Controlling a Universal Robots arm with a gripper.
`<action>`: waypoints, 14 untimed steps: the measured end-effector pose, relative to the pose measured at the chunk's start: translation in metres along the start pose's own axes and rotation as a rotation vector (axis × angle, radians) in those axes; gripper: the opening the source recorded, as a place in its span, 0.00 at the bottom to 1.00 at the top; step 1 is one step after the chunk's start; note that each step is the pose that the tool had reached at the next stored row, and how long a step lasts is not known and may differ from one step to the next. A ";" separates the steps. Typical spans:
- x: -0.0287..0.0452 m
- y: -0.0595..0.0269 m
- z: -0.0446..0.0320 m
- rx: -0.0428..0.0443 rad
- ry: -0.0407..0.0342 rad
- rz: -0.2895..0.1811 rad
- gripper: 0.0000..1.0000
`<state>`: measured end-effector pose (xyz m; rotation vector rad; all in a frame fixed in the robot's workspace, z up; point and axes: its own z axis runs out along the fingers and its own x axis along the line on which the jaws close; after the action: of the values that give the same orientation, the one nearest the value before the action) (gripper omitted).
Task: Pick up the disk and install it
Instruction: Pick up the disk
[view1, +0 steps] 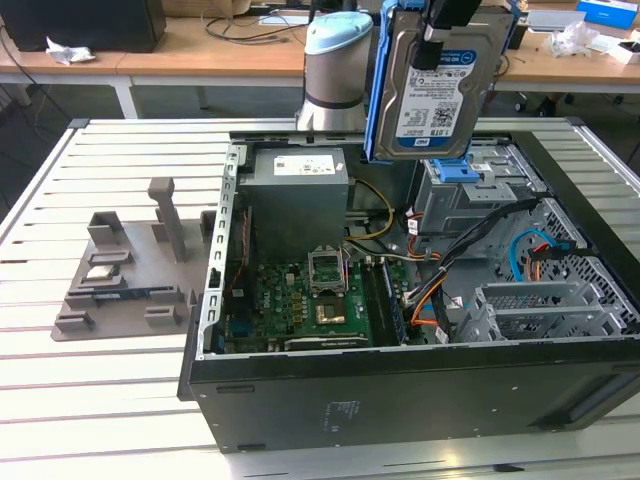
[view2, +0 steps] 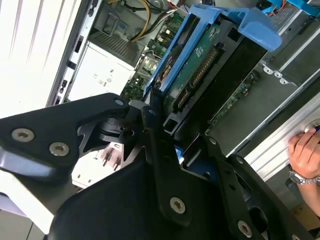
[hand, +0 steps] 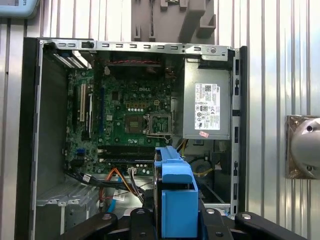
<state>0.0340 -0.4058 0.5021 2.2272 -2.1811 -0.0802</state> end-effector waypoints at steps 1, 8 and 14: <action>0.0010 -0.0006 -0.0001 0.0000 0.0001 0.000 0.37; 0.0141 -0.0041 -0.0004 -0.0001 0.0001 0.000 0.37; 0.0359 -0.0048 -0.0008 0.0000 0.0000 0.000 0.37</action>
<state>0.0396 -0.4416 0.5019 2.2272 -2.1811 -0.0802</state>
